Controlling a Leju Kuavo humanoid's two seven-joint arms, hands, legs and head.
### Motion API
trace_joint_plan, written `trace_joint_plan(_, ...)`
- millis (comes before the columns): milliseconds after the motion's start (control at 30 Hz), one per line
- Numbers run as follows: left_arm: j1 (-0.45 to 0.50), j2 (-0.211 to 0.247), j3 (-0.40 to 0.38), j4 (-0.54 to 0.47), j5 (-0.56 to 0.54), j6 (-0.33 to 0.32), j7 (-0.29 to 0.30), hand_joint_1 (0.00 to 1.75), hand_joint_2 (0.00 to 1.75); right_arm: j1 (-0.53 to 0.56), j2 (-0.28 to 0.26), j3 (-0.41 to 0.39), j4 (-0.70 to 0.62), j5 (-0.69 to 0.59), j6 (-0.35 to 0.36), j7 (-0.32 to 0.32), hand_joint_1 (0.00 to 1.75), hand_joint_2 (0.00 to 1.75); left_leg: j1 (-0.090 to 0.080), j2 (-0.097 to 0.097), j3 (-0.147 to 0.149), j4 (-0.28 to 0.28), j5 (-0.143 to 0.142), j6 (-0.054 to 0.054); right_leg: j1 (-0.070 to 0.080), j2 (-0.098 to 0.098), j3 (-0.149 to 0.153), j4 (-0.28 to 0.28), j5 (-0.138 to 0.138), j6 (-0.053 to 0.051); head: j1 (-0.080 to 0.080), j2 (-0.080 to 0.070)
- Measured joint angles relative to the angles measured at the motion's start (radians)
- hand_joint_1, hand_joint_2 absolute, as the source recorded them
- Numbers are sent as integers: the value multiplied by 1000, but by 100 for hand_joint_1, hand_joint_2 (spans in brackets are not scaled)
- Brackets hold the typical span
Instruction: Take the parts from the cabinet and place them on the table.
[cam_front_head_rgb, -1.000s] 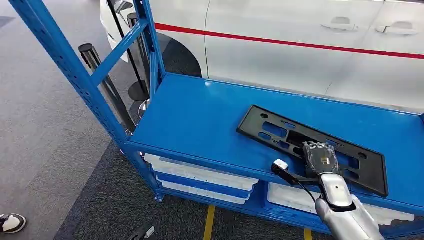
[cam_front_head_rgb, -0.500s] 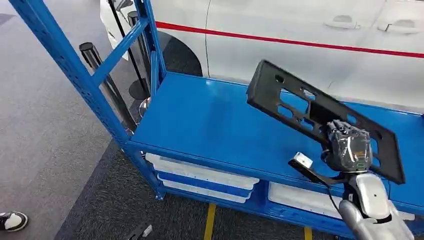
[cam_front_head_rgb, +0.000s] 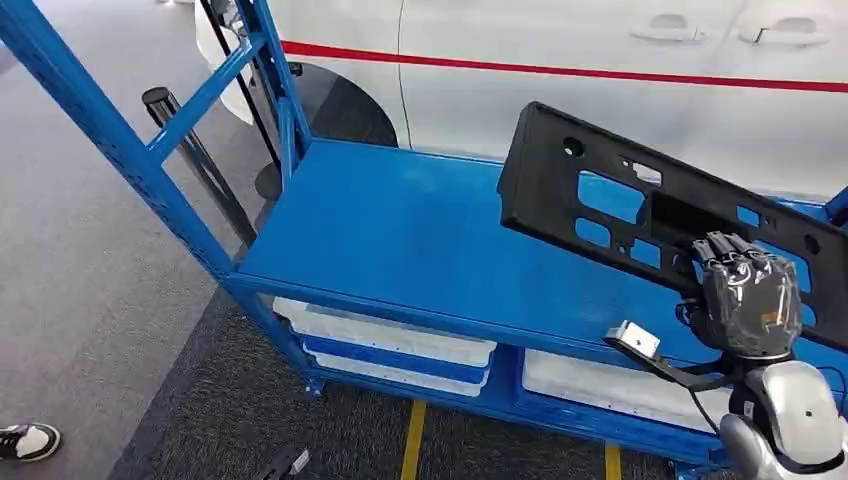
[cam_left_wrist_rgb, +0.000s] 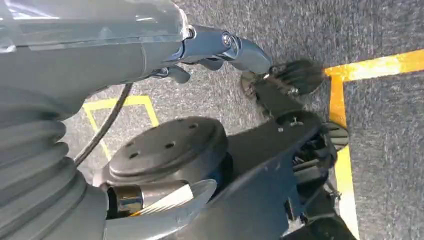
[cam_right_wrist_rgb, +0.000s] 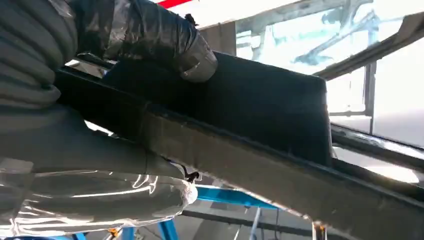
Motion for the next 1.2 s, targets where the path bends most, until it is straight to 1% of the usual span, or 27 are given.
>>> trace_joint_plan(67,-1,1,0,0,0,-3,0,0,175,1,-14,0,-3,1,15,-6,175,175,0,0,-55,149,-75,-3,6,-3,-14,0,11,-7,0,0)
trace_joint_plan(100,-1,1,0,0,0,-5,0,0,175,2,-21,0,-3,-1,20,-10,175,175,0,0,-65,184,-84,-1,10,-3,-22,0,18,-7,0,0)
trace_joint_plan(133,0,1,0,0,0,-7,0,0,175,2,-27,0,-4,-2,25,-12,175,175,-1,0,-48,168,-69,4,14,-3,-30,0,26,-8,0,0)
trace_joint_plan(167,-1,1,0,0,0,-8,0,0,175,3,-31,0,-6,-2,27,-12,175,175,-3,0,-12,111,-39,12,17,-3,-38,0,33,-8,0,0)
trace_joint_plan(233,-4,2,-1,0,0,-8,-1,0,175,2,-43,-1,-13,-5,30,-12,175,175,-15,0,107,-81,25,39,22,-2,-52,0,52,-7,0,0)
trace_joint_plan(267,-8,8,-1,0,0,-8,-1,0,175,4,-46,-2,-17,-6,31,-12,175,175,-19,2,125,-127,13,47,22,-4,-53,-3,60,-3,0,0)
trace_joint_plan(400,-8,8,-3,0,-1,-7,0,0,175,9,-64,-4,-22,-12,42,-11,175,175,-34,3,106,-138,62,61,10,-7,-49,-35,104,29,-1,0)
trace_joint_plan(433,-7,8,-6,1,-3,-8,3,0,175,11,-72,-4,-23,-16,48,-10,175,175,-19,3,103,-160,92,64,12,-6,-55,-35,105,33,-1,0)
trace_joint_plan(467,-8,7,-9,1,-4,-8,5,0,175,11,-77,-6,-24,-18,53,-10,175,175,-22,8,95,-167,108,68,12,-2,-64,-20,56,34,0,0)
trace_joint_plan(500,-9,8,-11,1,-10,-8,9,0,175,11,-82,-7,-25,-21,59,-10,175,175,-22,8,76,-167,125,78,13,-1,-79,35,-22,34,0,0)
trace_joint_plan(533,-9,8,-16,1,-16,-6,14,0,175,11,-88,-8,-25,-24,64,-10,175,175,-22,9,60,-167,136,75,13,0,-91,101,-85,37,0,0)
trace_joint_plan(567,-8,8,-19,1,-22,-5,19,0,175,13,-89,-8,-25,-26,68,-10,175,175,-22,10,45,-165,147,75,12,0,-99,171,-129,40,0,0)
trace_joint_plan(600,-8,8,-24,1,-29,3,27,0,175,16,-89,-8,-25,-27,70,-10,175,175,-22,10,25,-161,159,73,13,0,-102,233,-144,43,0,0)
trace_joint_plan(633,-8,8,-27,1,-35,10,33,0,175,19,-90,-8,-25,-27,71,-10,175,175,-22,10,6,-155,169,72,12,0,-92,258,-127,45,0,0)
trace_joint_plan(700,-8,9,-38,1,-43,25,50,0,175,20,-98,-8,-25,-29,73,-10,175,175,-21,10,-34,-140,186,66,10,-1,-8,190,-59,48,0,0)
trace_joint_plan(733,-8,10,-44,2,-49,31,57,0,175,19,-101,-9,-26,-30,74,-8,175,175,-20,10,-50,-129,191,61,9,-1,55,114,-49,48,0,0)
trace_joint_plan(767,-9,14,-48,2,-56,38,66,0,175,19,-105,-11,-27,-31,74,-6,175,175,-20,9,-61,-116,194,56,8,0,111,30,-90,44,0,0)
trace_joint_plan(800,-9,17,-53,2,-61,52,81,0,175,21,-107,-15,-33,-32,76,-5,175,175,-25,8,-71,-105,198,51,18,1,146,-33,-118,36,-1,0)
trace_joint_plan(900,-6,31,-70,9,-67,81,121,0,175,32,-117,-25,-37,-35,80,-2,175,175,-26,5,-74,-111,225,34,22,2,129,-20,-100,12,-5,0)
trace_joint_plan(933,-2,37,-73,13,-69,88,130,0,175,36,-119,-26,-37,-35,81,-2,175,175,-25,3,-81,-109,228,28,11,-1,117,-28,-86,0,-4,0)
trace_joint_plan(967,1,39,-74,15,-70,90,133,0,175,36,-119,-27,-38,-35,83,-2,175,175,-21,2,-92,-90,188,22,12,-4,110,-27,-75,-10,-5,0)
trace_joint_plan(1000,1,41,-75,15,-71,93,136,0,175,38,-121,-29,-40,-35,83,-2,175,175,-20,2,-108,-41,123,14,12,-5,95,-27,-63,-18,-6,0)
trace_joint_plan(1067,1,45,-77,16,-71,98,140,0,175,41,-121,-32,-42,-35,83,-2,175,175,-15,2,-143,107,14,3,14,-5,64,-26,-38,-19,-7,0)
trace_joint_plan(1100,0,46,-77,16,-71,101,144,0,175,44,-121,-34,-42,-35,83,-1,175,175,-13,2,-151,172,-9,1,15,-5,47,-24,-26,-18,-7,0)
trace_joint_plan(1133,-1,47,-80,16,-71,102,148,0,175,47,-121,-34,-42,-35,83,-2,175,175,-12,2,-143,199,2,0,15,-5,31,-22,-15,-17,-7,0)
trace_joint_plan(1167,-1,48,-84,16,-69,104,151,0,175,50,-121,-35,-42,-35,83,-2,175,175,-12,2,-116,187,33,0,15,-6,16,-20,-5,-15,-7,0)
trace_joint_plan(1200,-1,48,-87,16,-69,105,157,0,175,51,-121,-37,-42,-35,83,-3,175,175,-12,2,-67,135,73,4,15,-6,-1,-17,7,-13,-7,0)
